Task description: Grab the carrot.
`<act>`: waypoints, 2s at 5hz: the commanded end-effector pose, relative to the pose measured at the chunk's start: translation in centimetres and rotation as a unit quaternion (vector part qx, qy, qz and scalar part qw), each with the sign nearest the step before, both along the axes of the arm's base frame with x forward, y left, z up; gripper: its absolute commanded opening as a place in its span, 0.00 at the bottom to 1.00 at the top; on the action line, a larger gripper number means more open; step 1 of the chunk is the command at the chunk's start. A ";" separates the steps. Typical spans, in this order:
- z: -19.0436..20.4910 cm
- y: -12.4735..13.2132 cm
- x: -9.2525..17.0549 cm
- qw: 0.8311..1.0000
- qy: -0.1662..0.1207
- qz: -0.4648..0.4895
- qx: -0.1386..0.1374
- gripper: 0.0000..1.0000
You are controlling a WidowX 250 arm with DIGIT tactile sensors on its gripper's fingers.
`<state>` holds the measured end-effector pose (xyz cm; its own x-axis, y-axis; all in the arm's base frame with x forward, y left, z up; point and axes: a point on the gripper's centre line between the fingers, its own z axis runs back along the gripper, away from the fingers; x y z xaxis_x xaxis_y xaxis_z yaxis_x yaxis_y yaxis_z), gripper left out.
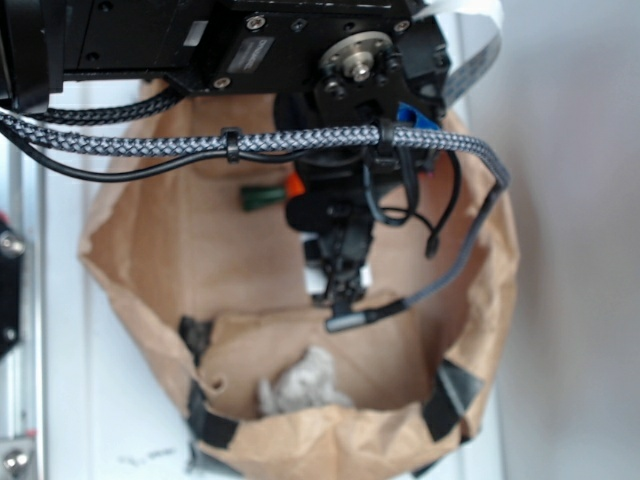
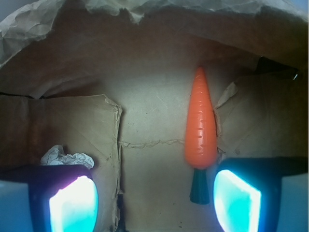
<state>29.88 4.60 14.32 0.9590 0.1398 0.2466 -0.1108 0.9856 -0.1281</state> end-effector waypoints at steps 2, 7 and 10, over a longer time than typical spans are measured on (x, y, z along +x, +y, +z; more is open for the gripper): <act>-5.6 -0.5 0.9 0.998 -0.009 -0.028 0.058 1.00; -8.6 -0.9 4.0 0.992 -0.034 0.011 0.123 0.00; -1.3 0.7 1.9 0.996 -0.045 0.040 0.069 0.00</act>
<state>31.01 4.42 10.54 0.9467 0.1597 0.2799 -0.1638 0.9865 -0.0088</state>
